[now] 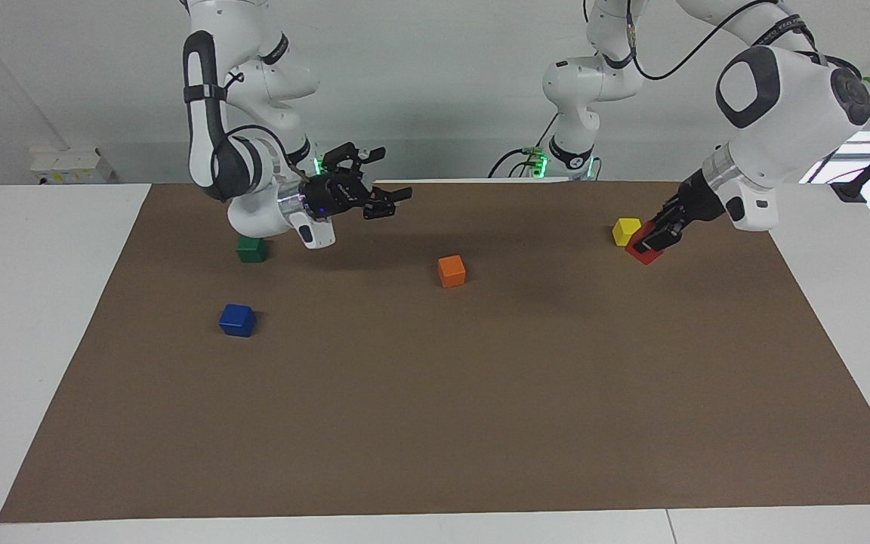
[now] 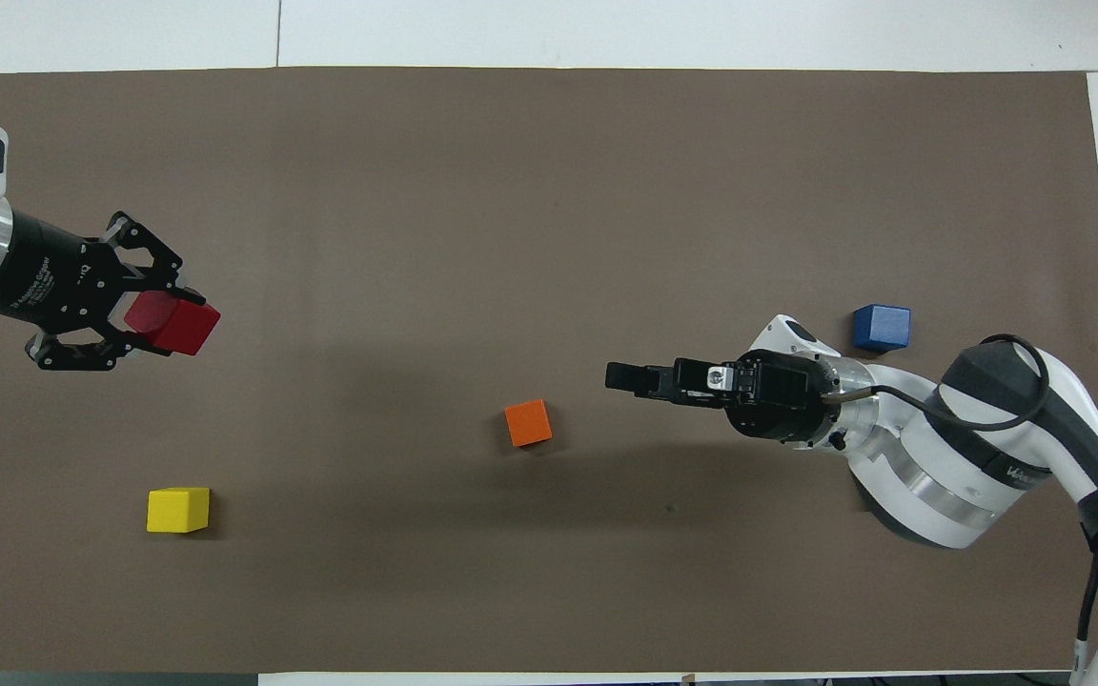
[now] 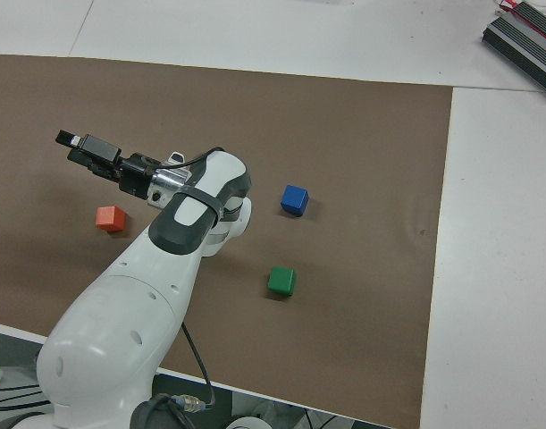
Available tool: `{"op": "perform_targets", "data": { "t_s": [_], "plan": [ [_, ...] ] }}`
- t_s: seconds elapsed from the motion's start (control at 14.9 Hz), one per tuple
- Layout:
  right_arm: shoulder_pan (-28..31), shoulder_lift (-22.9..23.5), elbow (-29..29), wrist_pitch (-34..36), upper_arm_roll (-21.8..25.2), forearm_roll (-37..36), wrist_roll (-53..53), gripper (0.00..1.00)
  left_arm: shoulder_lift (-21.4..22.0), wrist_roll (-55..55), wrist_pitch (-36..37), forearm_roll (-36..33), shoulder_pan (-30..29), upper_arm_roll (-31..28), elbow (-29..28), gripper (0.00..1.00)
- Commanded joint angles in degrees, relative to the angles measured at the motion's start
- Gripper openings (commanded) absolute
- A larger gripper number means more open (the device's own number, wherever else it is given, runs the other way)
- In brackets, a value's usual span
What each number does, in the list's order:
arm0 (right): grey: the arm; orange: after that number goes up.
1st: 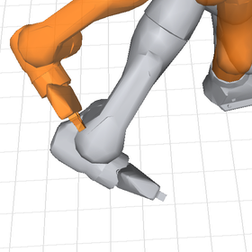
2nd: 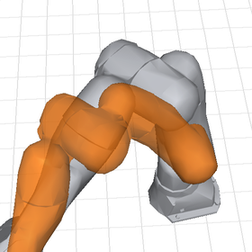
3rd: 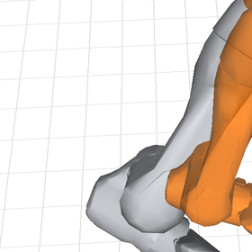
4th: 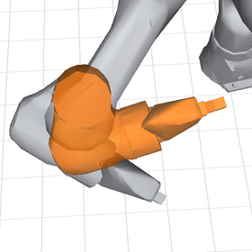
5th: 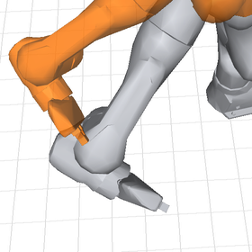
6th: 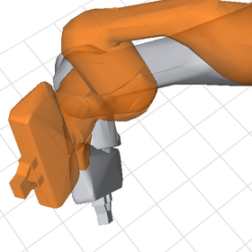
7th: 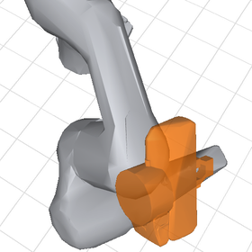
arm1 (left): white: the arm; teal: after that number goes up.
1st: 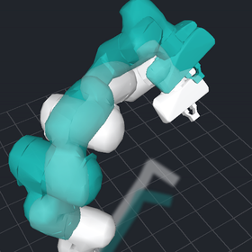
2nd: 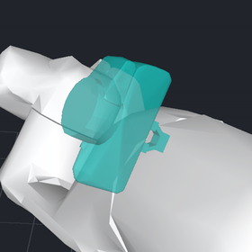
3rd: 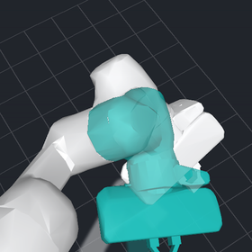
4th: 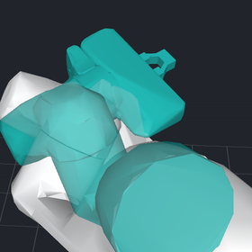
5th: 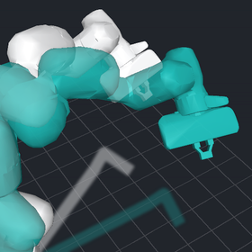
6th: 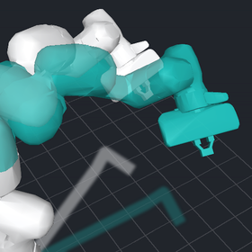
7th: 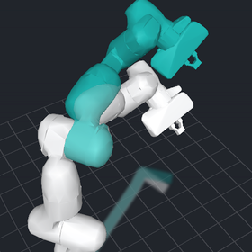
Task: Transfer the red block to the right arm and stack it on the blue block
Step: 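Lift the red cube with the left gripper while the right gripper advances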
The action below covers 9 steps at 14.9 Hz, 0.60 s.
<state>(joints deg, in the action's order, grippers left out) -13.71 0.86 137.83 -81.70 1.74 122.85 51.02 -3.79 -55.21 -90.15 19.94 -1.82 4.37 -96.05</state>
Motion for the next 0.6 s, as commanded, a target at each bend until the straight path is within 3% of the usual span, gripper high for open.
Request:
{"op": "perform_targets", "data": {
  "t_s": [0.0, 0.27, 0.54],
  "plan": [
    [-2.2, 0.1, 0.5, -1.5, 0.0, 4.2, 2.6, 1.00, -1.4, -10.4, 3.8, 6.0, 0.1, 0.5, 3.1, 0.00],
    [-4.1, 2.0, 0.3, -2.2, 0.0, 6.1, 5.6, 1.00, -1.4, -24.0, 5.1, 14.7, 0.1, 1.1, 3.1, 0.00],
    [-6.5, 4.5, -1.0, -3.3, 0.0, 9.3, 9.2, 1.00, -2.2, -30.7, 6.9, 18.8, 0.1, 4.4, 6.4, 0.00]
  ]
}}
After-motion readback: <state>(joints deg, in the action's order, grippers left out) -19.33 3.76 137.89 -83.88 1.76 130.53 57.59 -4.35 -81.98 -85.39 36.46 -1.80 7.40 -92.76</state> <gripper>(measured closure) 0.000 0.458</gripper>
